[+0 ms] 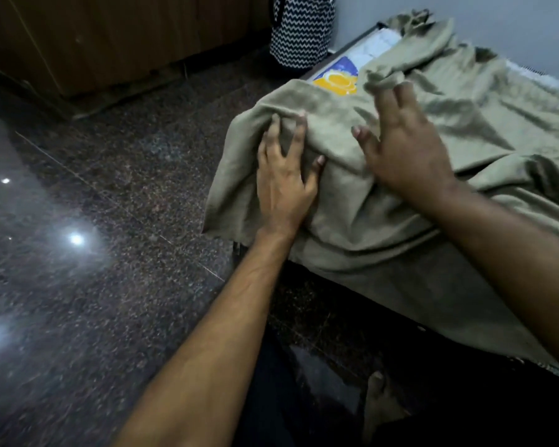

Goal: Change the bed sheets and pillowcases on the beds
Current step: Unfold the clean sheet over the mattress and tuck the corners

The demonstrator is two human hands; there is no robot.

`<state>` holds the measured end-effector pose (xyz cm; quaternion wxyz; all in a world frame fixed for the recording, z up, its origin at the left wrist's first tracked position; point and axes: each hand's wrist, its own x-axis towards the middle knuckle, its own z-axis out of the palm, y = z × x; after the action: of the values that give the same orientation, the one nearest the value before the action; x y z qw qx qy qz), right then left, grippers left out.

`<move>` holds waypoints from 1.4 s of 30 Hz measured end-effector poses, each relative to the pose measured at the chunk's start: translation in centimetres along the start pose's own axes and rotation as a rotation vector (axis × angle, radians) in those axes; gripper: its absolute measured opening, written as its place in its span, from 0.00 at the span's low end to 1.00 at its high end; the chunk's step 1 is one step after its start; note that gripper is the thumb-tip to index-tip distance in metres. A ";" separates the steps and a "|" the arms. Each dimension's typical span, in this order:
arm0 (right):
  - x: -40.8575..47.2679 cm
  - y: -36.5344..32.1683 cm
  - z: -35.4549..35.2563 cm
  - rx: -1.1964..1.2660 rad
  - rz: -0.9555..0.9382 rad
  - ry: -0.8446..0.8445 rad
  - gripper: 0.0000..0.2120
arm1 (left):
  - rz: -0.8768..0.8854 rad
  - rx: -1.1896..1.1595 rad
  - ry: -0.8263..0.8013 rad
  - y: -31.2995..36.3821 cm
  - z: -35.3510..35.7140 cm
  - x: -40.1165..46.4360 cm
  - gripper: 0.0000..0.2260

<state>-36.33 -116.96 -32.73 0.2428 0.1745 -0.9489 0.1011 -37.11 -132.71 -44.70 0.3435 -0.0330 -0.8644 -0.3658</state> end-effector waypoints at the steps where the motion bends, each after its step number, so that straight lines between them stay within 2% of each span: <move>1: 1.6 1.0 0.2 0.074 0.135 -0.076 0.30 | 0.027 0.071 -0.023 0.7 0.0 0.9 0.27; 3: 3.8 2.8 1.2 0.158 0.330 -0.279 0.37 | 0.034 0.152 -0.106 1.5 -0.2 2.5 0.25; 4: 4.5 3.6 1.9 0.179 0.366 -0.344 0.36 | 0.004 0.152 -0.167 1.6 -0.3 3.0 0.26; 6: 5.8 4.7 3.0 0.234 0.377 -0.376 0.27 | -0.032 0.141 -0.253 1.1 -0.2 3.3 0.30; 9: 7.3 5.5 3.9 0.297 0.394 -0.396 0.12 | 0.026 0.232 -0.220 0.3 0.6 2.7 0.36; 11: 8.3 4.9 3.6 0.215 0.400 -0.247 0.11 | -0.023 0.257 -0.217 1.2 1.3 2.9 0.38; 13: 9.6 3.1 2.3 0.171 0.368 0.099 0.14 | -0.066 0.225 -0.265 1.7 1.3 3.5 0.40; 15: 10.5 1.3 1.1 0.298 0.228 0.410 0.13 | -0.073 0.098 -0.264 0.9 0.3 4.8 0.39; 16: 10.9 1.4 1.3 0.373 0.159 0.436 0.11 | -0.091 0.008 -0.260 0.2 -0.3 5.6 0.36; 17: 10.9 1.8 2.1 0.400 0.124 0.357 0.12 | -0.117 -0.042 -0.274 -0.5 -0.5 6.6 0.33; 18: 10.6 2.6 3.4 0.373 0.133 0.194 0.17 | -0.131 -0.028 -0.302 -0.8 -0.6 7.6 0.30; 20: 8.9 4.3 6.1 0.253 0.272 -0.163 0.25 | -0.135 0.073 -0.330 -0.7 -0.1 9.3 0.30; 21: 8.2 5.1 6.8 0.205 0.332 -0.247 0.26 | -0.119 0.133 -0.317 -0.2 0.2 10.0 0.31; 22: 7.9 5.6 7.1 0.192 0.350 -0.261 0.27 | -0.093 0.204 -0.309 0.3 0.3 10.6 0.30; 24: 8.0 6.1 6.8 0.202 0.314 -0.257 0.26 | -0.065 0.334 -0.340 1.0 0.5 11.5 0.23; 27: 7.2 6.8 6.4 0.179 0.249 -0.240 0.24 | -0.109 0.534 -0.358 1.9 0.3 12.6 0.16; 30: 5.3 6.9 6.3 0.136 0.215 -0.236 0.28 | 0.063 0.684 -0.306 1.9 -0.4 13.8 0.14; 32: 4.2 7.3 5.6 0.109 0.222 -0.263 0.34 | 0.129 0.630 -0.270 0.3 -1.0 14.5 0.13; 34: 2.4 7.9 4.8 0.065 0.235 -0.299 0.39 | 0.078 0.512 -0.253 -1.5 -2.1 14.2 0.14; 38: -1.0 8.5 2.7 -0.014 0.214 -0.270 0.35 | 0.019 0.435 -0.263 -2.3 -3.1 12.2 0.13; 42: -4.0 6.7 0.5 -0.028 0.217 -0.277 0.34 | 0.021 0.409 -0.129 -0.6 -3.4 7.9 0.16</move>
<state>-35.81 -109.77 -35.82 0.0998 0.0801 -0.9878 0.0887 -41.34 -136.92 -38.46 0.2908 0.0050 -0.9404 -0.1763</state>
